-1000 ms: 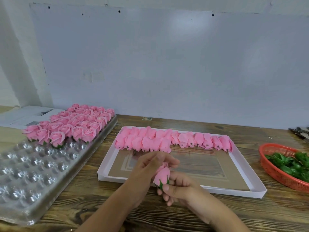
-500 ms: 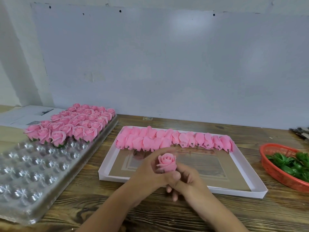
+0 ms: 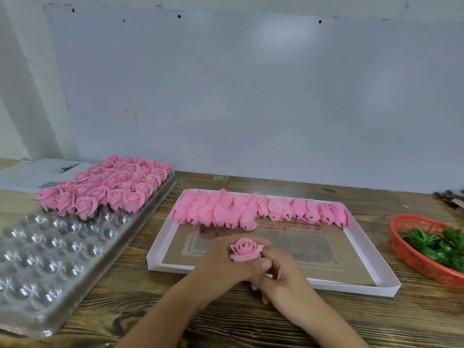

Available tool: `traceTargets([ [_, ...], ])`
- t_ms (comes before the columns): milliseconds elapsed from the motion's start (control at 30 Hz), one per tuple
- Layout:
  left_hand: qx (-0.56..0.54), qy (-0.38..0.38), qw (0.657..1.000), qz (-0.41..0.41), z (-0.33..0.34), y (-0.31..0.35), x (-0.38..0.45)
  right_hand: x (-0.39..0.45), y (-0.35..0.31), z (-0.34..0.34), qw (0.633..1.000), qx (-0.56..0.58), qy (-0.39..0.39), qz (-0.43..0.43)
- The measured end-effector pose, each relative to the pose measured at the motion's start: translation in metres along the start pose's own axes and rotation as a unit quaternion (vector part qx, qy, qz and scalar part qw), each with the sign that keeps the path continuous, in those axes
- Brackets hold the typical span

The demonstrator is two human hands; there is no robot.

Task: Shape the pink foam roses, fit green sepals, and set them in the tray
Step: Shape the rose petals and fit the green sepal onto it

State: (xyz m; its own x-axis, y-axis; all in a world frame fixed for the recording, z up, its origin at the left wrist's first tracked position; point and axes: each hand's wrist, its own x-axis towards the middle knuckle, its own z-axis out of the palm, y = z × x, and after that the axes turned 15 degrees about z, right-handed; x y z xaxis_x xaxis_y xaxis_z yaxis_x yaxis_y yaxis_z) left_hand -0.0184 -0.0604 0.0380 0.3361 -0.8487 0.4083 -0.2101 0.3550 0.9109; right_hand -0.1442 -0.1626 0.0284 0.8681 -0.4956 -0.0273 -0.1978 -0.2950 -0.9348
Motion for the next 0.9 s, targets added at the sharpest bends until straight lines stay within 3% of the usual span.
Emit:
traceTargets([
  [133, -0.001, -0.013, 1.0, 0.005, -0.0017, -0.0024, 0.0004, -0.0001, -0.0004, 0.0003, 1.0, 0.001, 0.015, -0.009],
  [367, -0.01, 0.083, 0.992, 0.091, -0.0026, 0.0009, 0.0027, 0.0007, -0.001, 0.0009, 0.995, -0.069, 0.056, -0.039],
  [667, 0.03, 0.039, 0.996, 0.069, 0.0007, -0.0062, 0.0013, -0.0016, -0.0009, 0.0048, 0.998, -0.014, 0.054, -0.015],
  [900, -0.005, -0.033, 0.999, 0.038, -0.0021, -0.0016, 0.0008, 0.0007, 0.0011, 0.0017, 0.998, 0.011, 0.061, -0.01],
])
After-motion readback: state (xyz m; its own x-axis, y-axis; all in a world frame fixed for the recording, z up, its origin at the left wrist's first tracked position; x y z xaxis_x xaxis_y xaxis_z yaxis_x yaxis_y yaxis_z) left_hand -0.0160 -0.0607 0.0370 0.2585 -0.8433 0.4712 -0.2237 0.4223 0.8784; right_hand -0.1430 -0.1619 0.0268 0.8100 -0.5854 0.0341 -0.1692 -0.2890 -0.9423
